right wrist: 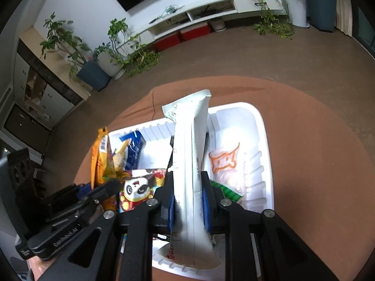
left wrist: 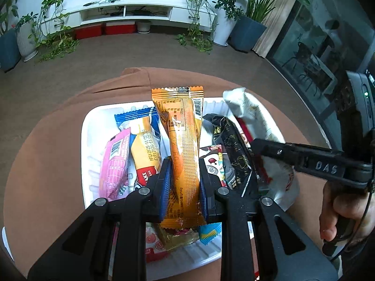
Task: Organize snacks
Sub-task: 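Carry both packets to the white tray and release them inside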
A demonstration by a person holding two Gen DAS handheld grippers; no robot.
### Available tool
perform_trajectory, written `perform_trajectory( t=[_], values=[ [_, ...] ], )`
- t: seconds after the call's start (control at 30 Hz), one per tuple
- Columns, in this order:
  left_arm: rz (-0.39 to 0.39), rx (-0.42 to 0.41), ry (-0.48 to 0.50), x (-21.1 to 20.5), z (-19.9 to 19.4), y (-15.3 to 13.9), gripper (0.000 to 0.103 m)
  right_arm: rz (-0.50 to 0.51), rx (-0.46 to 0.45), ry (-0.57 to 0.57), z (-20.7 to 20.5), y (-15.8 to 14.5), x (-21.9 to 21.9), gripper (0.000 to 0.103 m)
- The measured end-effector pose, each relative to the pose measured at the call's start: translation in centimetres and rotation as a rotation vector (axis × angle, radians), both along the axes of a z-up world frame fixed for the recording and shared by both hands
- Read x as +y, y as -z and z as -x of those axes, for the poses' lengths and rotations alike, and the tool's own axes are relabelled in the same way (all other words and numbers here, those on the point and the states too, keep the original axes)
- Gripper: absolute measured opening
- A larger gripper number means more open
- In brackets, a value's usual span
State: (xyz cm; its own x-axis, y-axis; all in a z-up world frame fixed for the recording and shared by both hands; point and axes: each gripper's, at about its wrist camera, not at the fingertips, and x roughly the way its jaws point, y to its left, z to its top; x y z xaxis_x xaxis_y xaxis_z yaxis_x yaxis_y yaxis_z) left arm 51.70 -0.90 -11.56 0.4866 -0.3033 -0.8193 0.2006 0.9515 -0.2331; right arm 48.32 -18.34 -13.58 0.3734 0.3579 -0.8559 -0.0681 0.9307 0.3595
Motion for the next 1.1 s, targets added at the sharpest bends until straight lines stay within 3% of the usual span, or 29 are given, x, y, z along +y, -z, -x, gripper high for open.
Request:
perform_trajectory(
  t=[0.33,0.9,1.1],
  values=[
    [-0.026,0.053,-0.008,-0.7,-1.2,2.0,0.02,0.032,-0.004,-0.006,0.7,0.8,0.1,0.02],
    [-0.043,0.039,-0.022,-2.2,-1.4,4.9,0.021,0.053,-0.039,-0.013,1.6,1.0,0.3,0.02],
    [-0.043,0.033,-0.018,-2.1,-1.0,4.5,0.024,0.071,-0.057,-0.008,1.9,0.2,0.7,0.031]
  ],
)
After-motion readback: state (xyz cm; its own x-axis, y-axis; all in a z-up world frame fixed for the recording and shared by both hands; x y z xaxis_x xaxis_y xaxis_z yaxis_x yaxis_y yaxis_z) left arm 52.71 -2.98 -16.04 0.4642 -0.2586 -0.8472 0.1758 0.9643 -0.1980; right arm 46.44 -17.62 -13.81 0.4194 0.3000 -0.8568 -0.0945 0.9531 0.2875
